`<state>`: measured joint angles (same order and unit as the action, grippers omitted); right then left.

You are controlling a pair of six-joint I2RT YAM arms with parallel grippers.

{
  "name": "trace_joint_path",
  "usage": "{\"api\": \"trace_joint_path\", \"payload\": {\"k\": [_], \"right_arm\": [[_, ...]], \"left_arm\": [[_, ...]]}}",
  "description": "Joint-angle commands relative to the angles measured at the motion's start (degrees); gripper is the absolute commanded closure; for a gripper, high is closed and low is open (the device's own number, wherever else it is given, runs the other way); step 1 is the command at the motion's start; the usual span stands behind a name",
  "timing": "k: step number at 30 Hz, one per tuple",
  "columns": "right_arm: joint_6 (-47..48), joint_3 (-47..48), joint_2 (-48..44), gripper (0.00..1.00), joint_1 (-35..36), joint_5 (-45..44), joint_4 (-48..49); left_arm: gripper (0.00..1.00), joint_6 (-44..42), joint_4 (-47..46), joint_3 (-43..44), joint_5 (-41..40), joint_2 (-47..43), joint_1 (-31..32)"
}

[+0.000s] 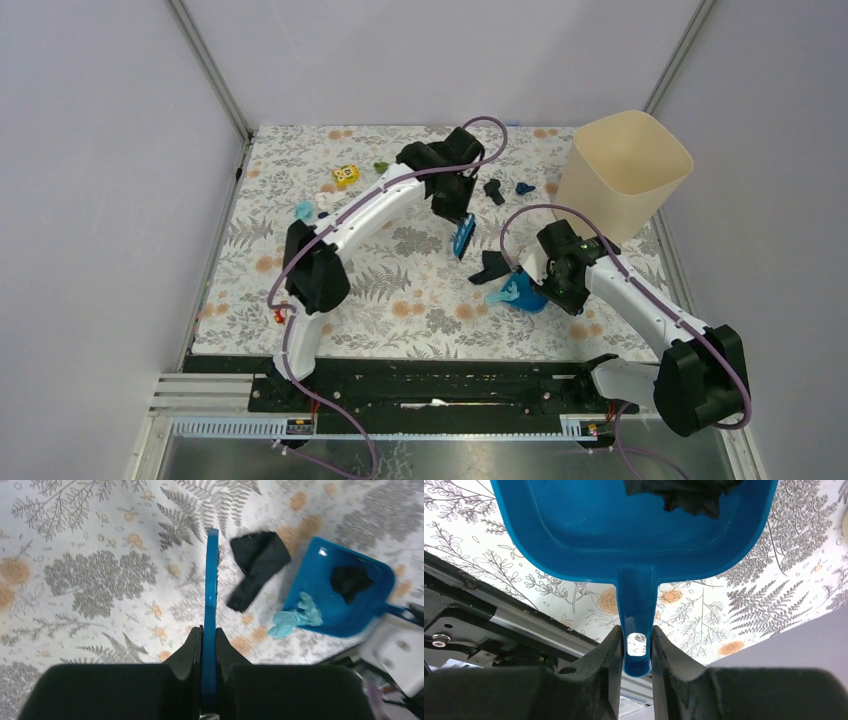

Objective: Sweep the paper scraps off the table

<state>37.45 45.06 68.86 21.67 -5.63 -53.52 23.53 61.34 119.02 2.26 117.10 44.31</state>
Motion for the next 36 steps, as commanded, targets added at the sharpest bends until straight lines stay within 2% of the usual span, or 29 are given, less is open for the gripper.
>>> {"api": "trace_joint_path", "payload": {"k": [1, 5, 10, 19, 22, 30, 36], "right_arm": [[-3.86, 3.04, 1.37, 1.00, 0.26, -3.02, -3.39], [-3.98, 2.65, 4.12, 1.00, 0.29, -2.15, -2.90], [-4.59, 1.97, 8.50, 1.00, 0.28, -0.90, -1.00], [-5.41, 2.98, 11.72, 1.00, 0.35, 3.57, 1.98], [-5.62, 3.06, 11.63, 1.00, 0.32, 5.07, 2.12], [-3.18, 0.18, 6.12, 1.00, 0.30, 9.43, 3.45], [-2.73, -1.29, 2.71, 1.00, 0.30, 11.01, 3.74]], "left_arm": [[1.00, -3.24, 3.14, 6.58, -2.74, 8.24, -0.50], [1.00, -2.61, 1.81, 9.06, 4.48, 13.02, -0.96], [1.00, 0.29, -4.09, 4.70, 15.41, 13.56, -1.47], [1.00, 9.61, -20.50, -13.01, 30.23, 4.69, -0.86], [1.00, 11.38, -22.61, -14.78, 29.72, 2.28, -0.69], [1.00, 12.97, -24.95, -16.38, 21.82, -2.71, -0.91], [1.00, 16.23, -29.38, -18.98, 22.16, -2.88, -1.46]]}}
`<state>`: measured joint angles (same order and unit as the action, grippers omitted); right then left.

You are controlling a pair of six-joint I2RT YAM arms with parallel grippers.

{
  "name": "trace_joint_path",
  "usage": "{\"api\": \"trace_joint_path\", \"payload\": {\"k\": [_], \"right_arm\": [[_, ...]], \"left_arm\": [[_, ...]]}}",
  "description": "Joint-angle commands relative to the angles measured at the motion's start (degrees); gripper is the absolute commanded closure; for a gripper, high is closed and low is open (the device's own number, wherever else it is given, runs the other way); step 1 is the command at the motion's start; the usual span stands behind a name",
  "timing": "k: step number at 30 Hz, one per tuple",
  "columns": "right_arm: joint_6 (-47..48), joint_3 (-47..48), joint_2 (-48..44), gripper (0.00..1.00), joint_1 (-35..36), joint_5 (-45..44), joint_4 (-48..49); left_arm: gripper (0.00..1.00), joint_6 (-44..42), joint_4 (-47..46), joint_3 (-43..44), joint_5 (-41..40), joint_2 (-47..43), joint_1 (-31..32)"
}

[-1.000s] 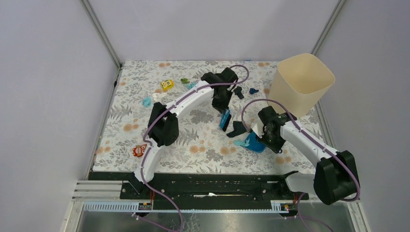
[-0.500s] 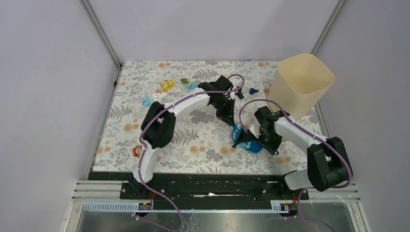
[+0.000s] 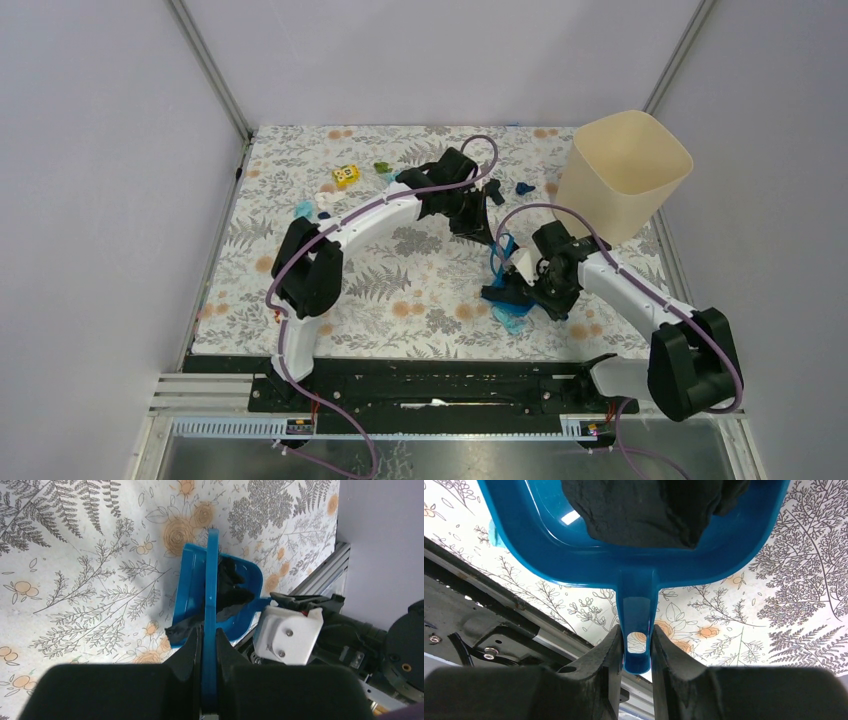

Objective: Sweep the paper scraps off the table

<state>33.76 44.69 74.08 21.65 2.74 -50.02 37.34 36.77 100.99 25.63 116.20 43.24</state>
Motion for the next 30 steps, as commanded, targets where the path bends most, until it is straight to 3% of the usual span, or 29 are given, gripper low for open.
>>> {"api": "trace_joint_path", "payload": {"k": [1, 14, 30], "right_arm": [[1.06, -1.06, -2.89, 1.00, 0.32, 2.64, 0.16], [3.01, -0.90, -8.05, 1.00, 0.29, 0.07, -2.36], [6.51, -1.92, -18.88, 1.00, 0.32, -7.53, -12.47]], "left_arm": [[1.00, 2.40, -4.85, -0.97, -1.95, -2.15, -0.36], [1.00, -4.96, 6.40, -1.33, -21.97, -15.73, -0.65], [1.00, -7.24, 14.09, -9.46, -27.28, -18.90, 2.59]]}}
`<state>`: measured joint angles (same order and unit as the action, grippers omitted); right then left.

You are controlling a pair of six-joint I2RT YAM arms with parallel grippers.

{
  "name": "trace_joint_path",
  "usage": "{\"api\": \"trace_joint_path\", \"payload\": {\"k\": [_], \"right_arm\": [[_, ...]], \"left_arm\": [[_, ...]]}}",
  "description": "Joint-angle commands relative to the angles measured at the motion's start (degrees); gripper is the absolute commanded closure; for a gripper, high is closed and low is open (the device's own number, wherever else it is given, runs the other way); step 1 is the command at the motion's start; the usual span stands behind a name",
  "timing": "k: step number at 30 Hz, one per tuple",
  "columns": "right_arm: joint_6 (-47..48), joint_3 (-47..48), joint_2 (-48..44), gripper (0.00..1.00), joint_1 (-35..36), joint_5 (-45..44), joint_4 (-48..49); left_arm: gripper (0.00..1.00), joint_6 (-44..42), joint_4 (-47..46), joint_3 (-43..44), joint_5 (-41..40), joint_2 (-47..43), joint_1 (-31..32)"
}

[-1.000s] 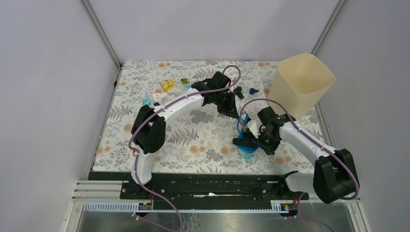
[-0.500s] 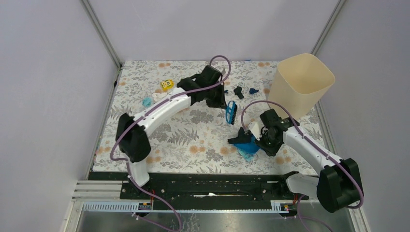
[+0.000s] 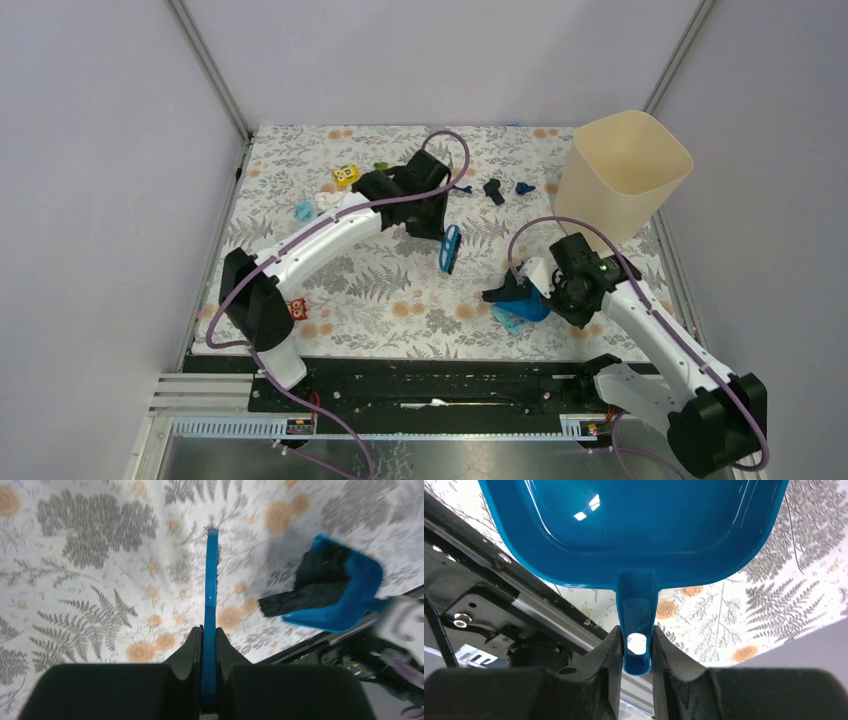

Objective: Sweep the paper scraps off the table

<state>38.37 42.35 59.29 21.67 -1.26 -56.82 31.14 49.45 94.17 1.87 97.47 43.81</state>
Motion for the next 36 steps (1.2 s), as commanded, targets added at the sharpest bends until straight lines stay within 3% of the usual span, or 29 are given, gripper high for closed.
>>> {"api": "trace_joint_path", "payload": {"k": [1, 16, 24, 36], "right_arm": [[2.15, 0.41, -5.06, 1.00, 0.29, -4.12, -7.13], [16.88, -5.70, -15.94, 1.00, -0.18, -17.12, -20.79], [21.26, -7.16, -9.18, 1.00, -0.14, -16.38, -19.11], [15.97, -2.76, 4.02, 1.00, -0.05, -3.19, -8.41]], "left_arm": [[1.00, -0.78, 1.13, -3.28, -3.47, -0.22, 2.43], [1.00, 1.28, -0.82, -6.35, 3.37, 2.19, 7.37], [1.00, 4.75, -5.20, -10.18, 7.39, 3.87, 9.14], [1.00, 13.22, -21.12, -12.17, 19.09, 8.09, 10.20]]}}
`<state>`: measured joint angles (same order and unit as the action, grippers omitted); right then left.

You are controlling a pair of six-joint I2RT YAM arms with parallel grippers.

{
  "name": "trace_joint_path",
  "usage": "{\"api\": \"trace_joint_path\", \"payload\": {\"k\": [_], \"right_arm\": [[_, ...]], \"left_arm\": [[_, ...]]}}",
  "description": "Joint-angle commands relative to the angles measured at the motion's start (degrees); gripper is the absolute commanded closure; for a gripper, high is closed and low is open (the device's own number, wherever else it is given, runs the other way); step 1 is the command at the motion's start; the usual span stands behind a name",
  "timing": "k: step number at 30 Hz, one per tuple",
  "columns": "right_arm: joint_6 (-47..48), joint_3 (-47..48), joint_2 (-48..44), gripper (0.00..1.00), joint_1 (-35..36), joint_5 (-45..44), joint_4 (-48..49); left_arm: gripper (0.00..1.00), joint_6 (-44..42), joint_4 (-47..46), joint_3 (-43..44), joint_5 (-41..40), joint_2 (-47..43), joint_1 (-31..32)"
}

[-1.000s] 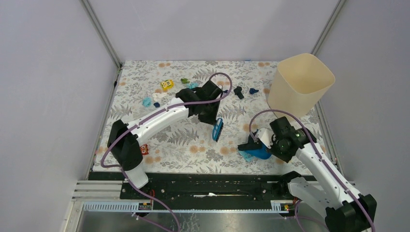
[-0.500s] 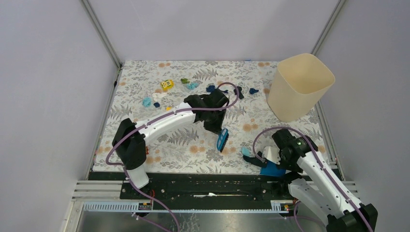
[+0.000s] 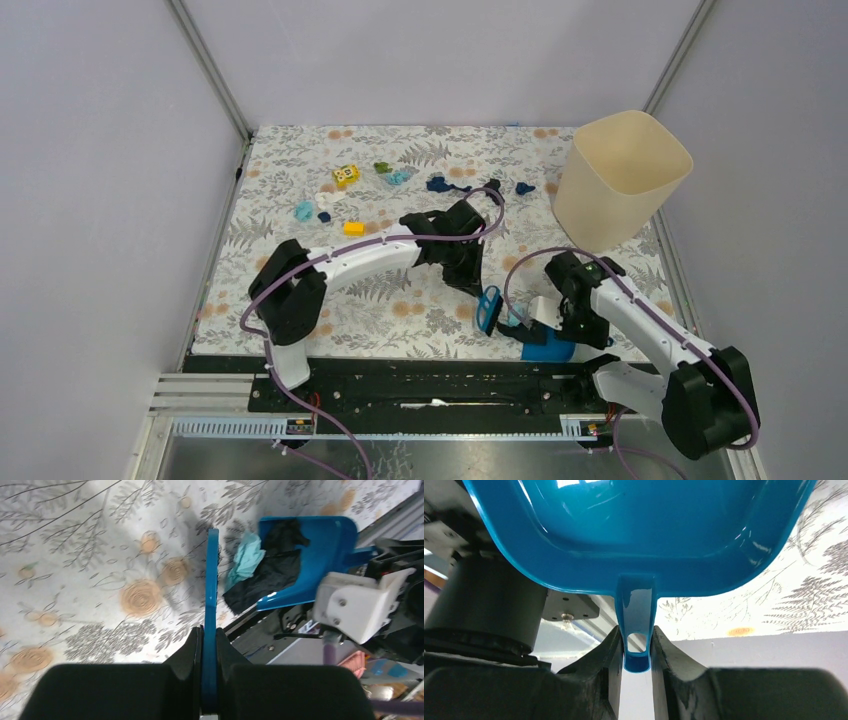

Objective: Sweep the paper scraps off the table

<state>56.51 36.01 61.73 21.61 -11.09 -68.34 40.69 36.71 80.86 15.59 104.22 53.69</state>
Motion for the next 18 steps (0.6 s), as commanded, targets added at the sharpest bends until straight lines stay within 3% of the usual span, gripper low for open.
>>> {"api": "trace_joint_path", "payload": {"k": [1, 12, 18], "right_arm": [[-2.57, 3.93, 2.00, 1.00, -0.03, 7.59, 3.86], [-7.04, 4.26, 3.94, 1.00, 0.01, 16.49, 11.85], [-9.06, 4.14, 4.99, 1.00, 0.01, 19.35, 16.79]], "left_arm": [[1.00, 4.08, -9.03, 1.56, 5.68, 1.70, 0.37], [1.00, 3.52, -6.40, 4.80, 3.02, 0.78, 1.06], [1.00, -0.65, 4.06, 9.21, -7.99, -2.10, 1.00]]}}
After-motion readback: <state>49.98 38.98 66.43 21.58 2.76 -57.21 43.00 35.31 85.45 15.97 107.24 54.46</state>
